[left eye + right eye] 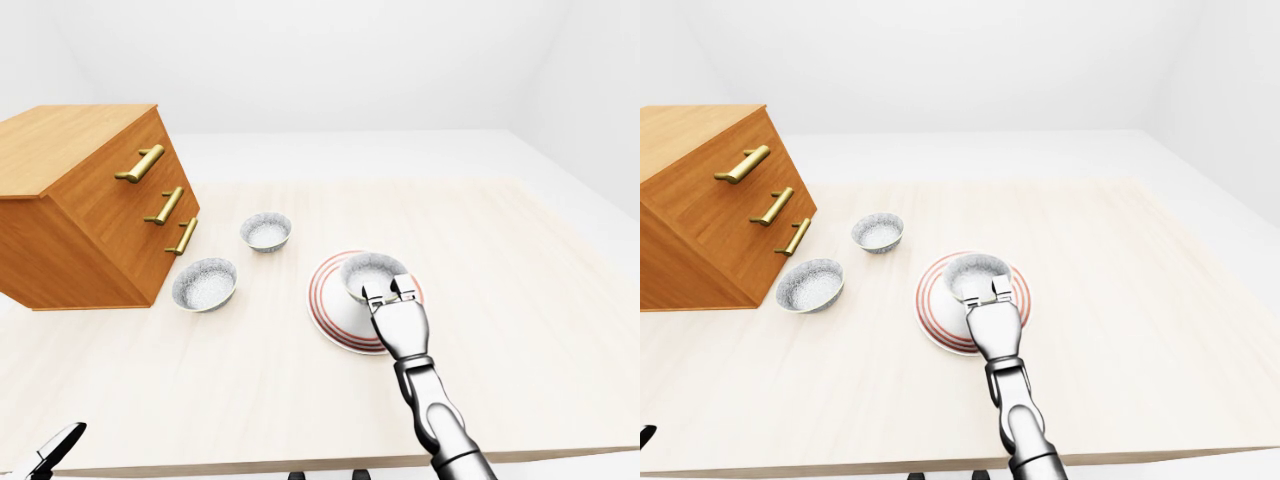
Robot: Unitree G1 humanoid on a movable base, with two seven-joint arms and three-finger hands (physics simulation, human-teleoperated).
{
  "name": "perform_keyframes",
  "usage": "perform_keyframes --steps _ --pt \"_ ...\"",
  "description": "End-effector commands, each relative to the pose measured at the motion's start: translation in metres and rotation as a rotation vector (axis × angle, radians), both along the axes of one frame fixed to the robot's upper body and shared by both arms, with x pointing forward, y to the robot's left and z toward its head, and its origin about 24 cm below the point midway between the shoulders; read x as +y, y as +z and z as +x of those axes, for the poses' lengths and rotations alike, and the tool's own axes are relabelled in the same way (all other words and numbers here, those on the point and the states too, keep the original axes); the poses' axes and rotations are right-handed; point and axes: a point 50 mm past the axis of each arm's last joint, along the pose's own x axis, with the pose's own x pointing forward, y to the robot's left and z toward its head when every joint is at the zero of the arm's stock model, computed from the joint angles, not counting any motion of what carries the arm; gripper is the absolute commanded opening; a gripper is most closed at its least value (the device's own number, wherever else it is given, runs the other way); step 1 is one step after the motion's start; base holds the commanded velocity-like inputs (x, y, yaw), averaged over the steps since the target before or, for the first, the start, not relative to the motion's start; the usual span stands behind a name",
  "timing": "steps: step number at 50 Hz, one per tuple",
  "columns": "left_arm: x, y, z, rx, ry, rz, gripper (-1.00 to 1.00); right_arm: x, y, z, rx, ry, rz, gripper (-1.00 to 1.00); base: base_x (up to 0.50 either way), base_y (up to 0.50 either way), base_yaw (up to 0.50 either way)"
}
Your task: Put the bowl at the front on the plate.
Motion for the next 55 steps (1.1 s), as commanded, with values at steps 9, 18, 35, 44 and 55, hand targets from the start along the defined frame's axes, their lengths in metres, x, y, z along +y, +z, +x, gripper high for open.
perform_keyframes --steps 9,18,35,44,55 --pt "0.0 0.0 0.0 -0.001 0.001 -0.001 1.0 -0.001 -0.01 0.007 0.004 -0.007 0.036 -1.0 0.0 0.0 0.0" --pt "0.0 -0.002 0.0 0.003 0.0 -0.008 1.0 0.001 -0.012 0.007 0.001 -0.001 0.037 -1.0 0.0 0.0 0.0" --pt "0.001 0.001 0.0 -0.003 0.001 0.001 1.0 0.002 -0.02 0.01 0.025 0.001 0.039 1.0 0.0 0.0 0.0" --pt "0.0 -0.002 0.001 0.002 0.001 -0.008 1.0 0.001 -0.017 0.009 0.013 0.002 0.036 1.0 0.0 0.0 0.0" --pt "0.001 -0.001 0.001 -0.003 0.002 -0.004 1.0 0.001 -0.019 0.008 0.02 -0.001 0.036 1.0 0.0 0.0 0.0"
